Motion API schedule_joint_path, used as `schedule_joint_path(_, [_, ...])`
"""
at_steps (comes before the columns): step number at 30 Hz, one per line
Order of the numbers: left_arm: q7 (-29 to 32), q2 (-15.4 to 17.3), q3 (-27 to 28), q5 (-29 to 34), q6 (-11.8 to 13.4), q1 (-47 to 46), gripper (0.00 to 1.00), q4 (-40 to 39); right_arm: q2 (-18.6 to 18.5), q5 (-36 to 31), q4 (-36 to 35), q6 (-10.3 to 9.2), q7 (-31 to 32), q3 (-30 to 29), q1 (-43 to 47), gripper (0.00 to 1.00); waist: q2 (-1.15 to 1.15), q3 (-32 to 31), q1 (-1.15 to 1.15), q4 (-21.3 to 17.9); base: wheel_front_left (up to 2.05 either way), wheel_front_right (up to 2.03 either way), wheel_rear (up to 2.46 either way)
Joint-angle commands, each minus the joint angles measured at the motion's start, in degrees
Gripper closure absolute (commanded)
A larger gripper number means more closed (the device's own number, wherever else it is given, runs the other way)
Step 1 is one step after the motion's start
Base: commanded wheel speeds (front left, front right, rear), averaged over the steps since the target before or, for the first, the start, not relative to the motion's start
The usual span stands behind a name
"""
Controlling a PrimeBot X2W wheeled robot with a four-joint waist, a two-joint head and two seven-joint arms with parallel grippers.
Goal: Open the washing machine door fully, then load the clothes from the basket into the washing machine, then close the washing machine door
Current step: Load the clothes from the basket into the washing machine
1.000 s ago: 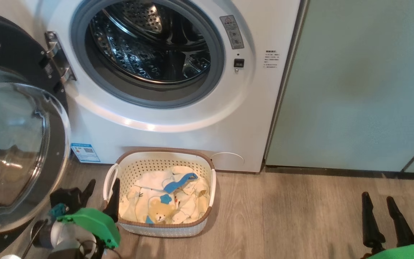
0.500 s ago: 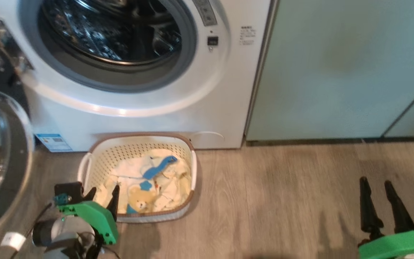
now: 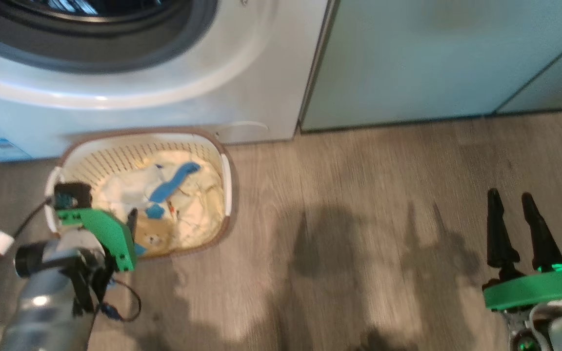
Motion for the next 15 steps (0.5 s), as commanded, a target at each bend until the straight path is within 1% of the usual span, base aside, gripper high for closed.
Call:
schedule_joint_path(1, [0.47, 2.55, 1.38, -1.11, -0.07, -2.70, 0.00, 0.44, -0.25, 0.23, -1.91, 0.01, -0.55, 0.91, -1.78, 0.00, 0.00, 4.45, -0.01, -1.95, 0.00, 0.00, 0.00])
schedule_joint_path(7, [2.17, 4.22, 0.74, -2.62, -0.07, -8.31, 0.00, 5.31, 0.53, 0.54, -2.65, 0.01, -0.55, 1.33, -4.31, 0.00, 0.00, 10.85, -0.01, -3.16, 0.00, 0.00, 0.00])
schedule_joint_path(15, [3.17, 7.34, -0.35, -3.86, -0.07, -14.97, 0.00, 8.64, 1.14, 0.49, -3.50, 0.01, -0.55, 1.65, -7.48, 0.00, 0.00, 18.70, -0.01, -4.00, 0.00, 0.00, 0.00])
